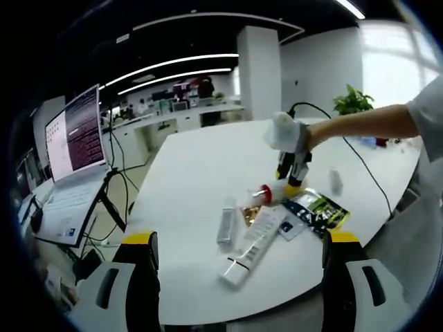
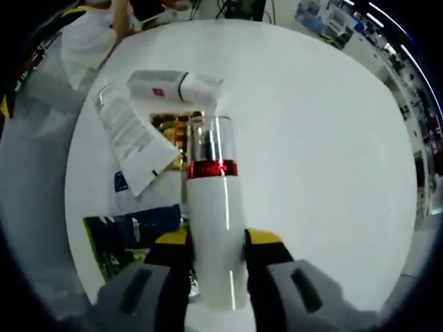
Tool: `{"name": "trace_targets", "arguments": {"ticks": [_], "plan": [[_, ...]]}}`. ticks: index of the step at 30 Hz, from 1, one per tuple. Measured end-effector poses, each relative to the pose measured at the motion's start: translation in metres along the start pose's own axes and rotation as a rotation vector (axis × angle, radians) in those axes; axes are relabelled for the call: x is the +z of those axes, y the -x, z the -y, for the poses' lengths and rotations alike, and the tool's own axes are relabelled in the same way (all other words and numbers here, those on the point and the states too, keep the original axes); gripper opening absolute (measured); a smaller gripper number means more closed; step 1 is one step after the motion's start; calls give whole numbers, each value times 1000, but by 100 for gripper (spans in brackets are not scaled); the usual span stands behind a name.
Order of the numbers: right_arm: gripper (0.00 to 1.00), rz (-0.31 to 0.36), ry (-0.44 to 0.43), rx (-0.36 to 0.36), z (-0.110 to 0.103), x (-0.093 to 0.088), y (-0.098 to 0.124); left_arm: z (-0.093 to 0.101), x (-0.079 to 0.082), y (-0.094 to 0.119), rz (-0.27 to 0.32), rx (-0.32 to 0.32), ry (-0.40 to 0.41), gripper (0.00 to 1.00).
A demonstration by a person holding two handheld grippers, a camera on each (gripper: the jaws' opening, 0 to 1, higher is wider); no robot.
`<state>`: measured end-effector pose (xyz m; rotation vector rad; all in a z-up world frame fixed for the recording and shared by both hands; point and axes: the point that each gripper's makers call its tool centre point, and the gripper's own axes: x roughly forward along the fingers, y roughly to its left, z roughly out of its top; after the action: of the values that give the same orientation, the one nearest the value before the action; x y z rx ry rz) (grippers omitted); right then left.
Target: Arrange the skincare products in the storage area until every visible bottle or jar stands upright without overlapping.
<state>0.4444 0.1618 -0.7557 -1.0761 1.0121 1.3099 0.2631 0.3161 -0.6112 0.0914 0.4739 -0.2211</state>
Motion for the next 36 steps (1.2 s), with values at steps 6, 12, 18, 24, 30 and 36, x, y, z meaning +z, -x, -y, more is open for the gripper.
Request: {"name": "trace_targets", "arguments": {"ticks": [6, 12, 18, 24, 30, 36], "plan": [[30, -36, 22, 24, -2, 0, -3, 3, 0, -2, -6, -9, -4, 96], [29, -53, 29, 26, -3, 0, -2, 4, 2, -5, -3, -17, -9, 96], [28, -55, 31, 21, -7, -2, 0, 6, 5, -6, 5, -25, -15, 96], [27, -43, 16, 18, -6, -3, 2, 7, 13, -8, 22, -33, -25, 96], [26, -1, -17, 23, -5, -3, 3, 9, 13, -10, 19, -42, -27, 96], [26, 43, -87, 48, -8, -8, 10, 13, 16, -13, 17, -66, -49, 95]]}}
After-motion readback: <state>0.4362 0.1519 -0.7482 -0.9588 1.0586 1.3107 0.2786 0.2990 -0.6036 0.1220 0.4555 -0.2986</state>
